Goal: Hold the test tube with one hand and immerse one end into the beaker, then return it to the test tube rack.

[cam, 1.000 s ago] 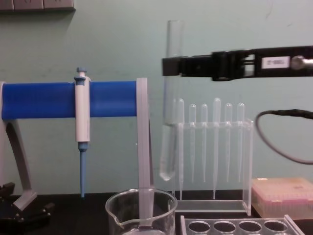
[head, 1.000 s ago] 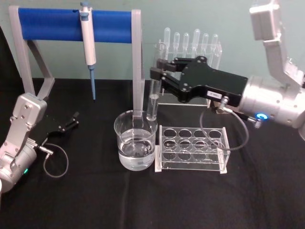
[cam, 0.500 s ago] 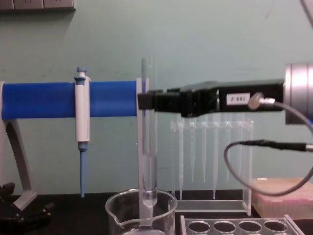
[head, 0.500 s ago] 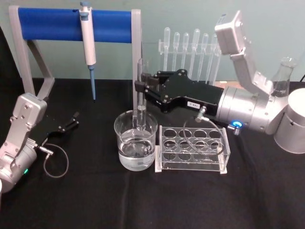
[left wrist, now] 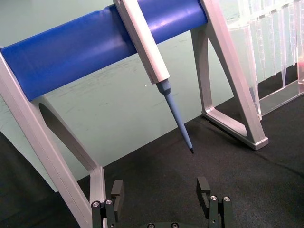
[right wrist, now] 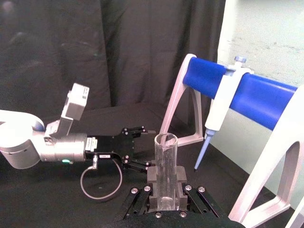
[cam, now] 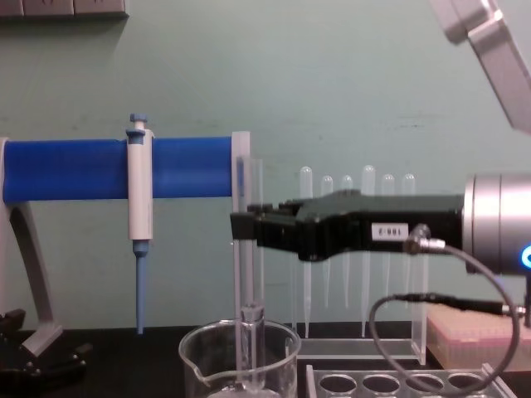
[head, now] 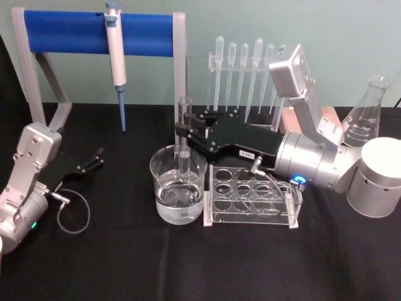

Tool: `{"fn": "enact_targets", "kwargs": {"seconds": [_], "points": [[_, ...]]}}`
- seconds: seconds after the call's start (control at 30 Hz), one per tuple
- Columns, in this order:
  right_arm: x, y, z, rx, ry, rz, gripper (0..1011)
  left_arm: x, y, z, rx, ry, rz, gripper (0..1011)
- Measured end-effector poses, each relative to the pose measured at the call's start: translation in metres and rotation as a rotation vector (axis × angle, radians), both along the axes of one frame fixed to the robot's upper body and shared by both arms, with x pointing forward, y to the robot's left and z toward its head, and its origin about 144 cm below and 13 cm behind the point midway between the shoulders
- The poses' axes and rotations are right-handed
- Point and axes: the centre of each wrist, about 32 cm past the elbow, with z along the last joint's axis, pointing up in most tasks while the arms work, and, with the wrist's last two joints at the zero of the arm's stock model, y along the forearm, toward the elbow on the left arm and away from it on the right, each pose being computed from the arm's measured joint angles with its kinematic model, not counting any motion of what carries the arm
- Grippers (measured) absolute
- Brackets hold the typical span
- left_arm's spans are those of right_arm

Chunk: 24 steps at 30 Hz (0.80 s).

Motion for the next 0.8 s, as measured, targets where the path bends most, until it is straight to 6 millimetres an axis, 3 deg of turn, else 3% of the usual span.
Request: {"fn": "enact_targets", "kwargs": {"seconds": [0.8], "points": [[-0.010,0.004,-0.048,0.011,-0.007,-0.037,222,0.000,0.000,0.000,0.000,0.000,0.000,1000]]}}
